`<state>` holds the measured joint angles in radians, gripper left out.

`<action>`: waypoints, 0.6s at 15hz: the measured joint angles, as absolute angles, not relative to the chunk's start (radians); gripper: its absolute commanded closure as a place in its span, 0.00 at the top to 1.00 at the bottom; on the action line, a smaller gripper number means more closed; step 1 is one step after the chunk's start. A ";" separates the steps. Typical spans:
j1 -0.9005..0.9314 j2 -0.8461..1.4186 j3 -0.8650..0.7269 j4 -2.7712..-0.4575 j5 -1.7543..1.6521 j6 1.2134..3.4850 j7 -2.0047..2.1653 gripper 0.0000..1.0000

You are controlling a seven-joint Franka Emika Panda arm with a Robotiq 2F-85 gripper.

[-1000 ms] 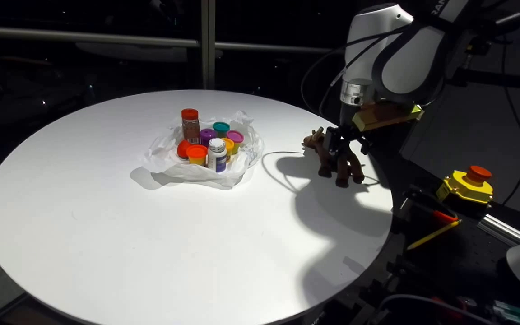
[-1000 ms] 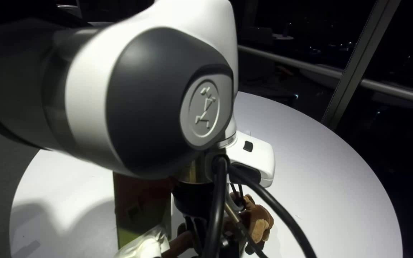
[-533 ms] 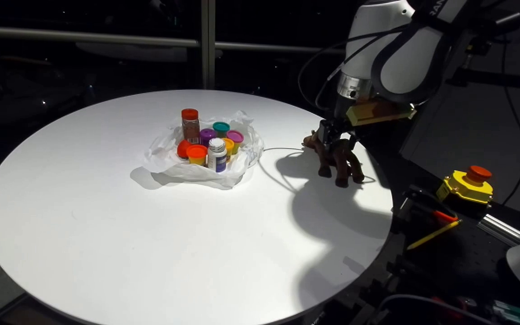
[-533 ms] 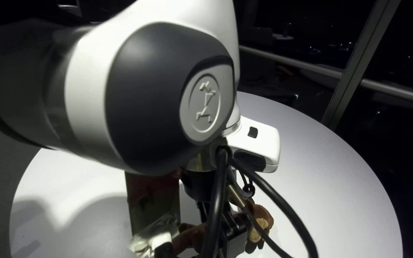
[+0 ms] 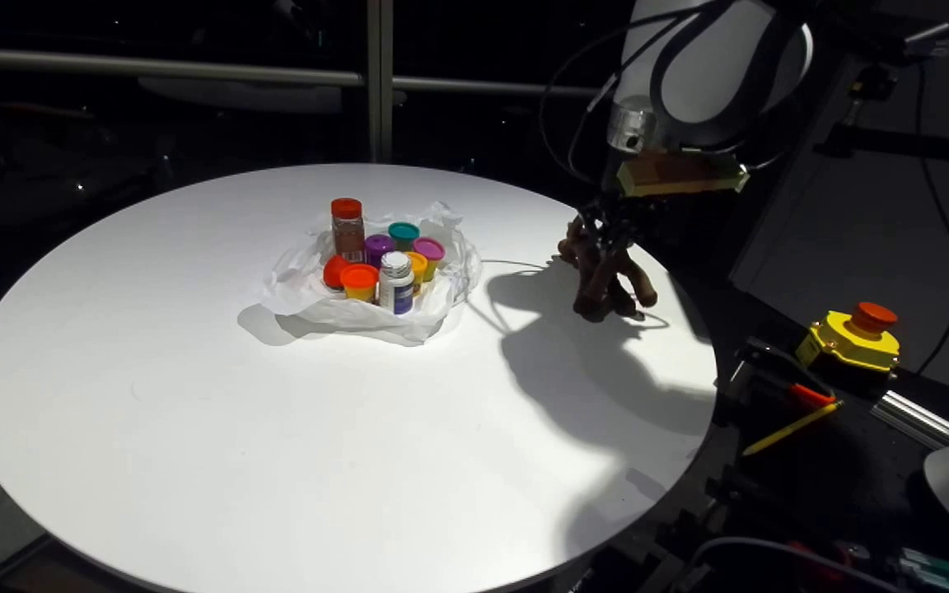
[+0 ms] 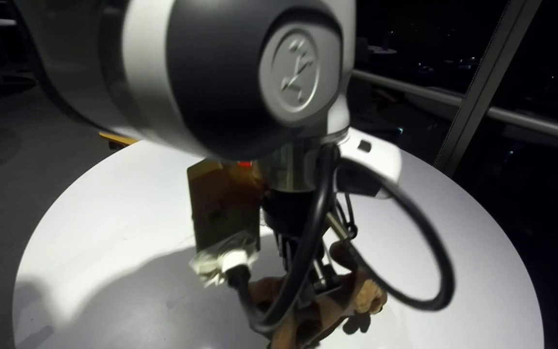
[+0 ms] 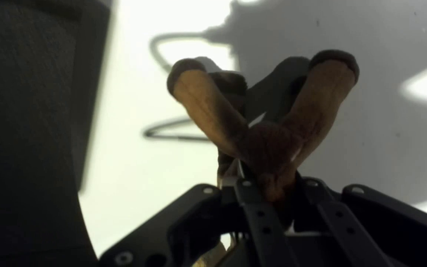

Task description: Put the objects on the table into the plastic bag.

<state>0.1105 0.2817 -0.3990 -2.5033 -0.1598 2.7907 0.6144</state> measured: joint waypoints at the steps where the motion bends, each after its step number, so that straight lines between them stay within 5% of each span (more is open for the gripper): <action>1: 0.110 0.250 -0.410 -2.480 -0.160 2.760 0.619 0.07; 9: 0.086 0.085 -0.233 -2.231 -0.125 2.628 0.687 0.08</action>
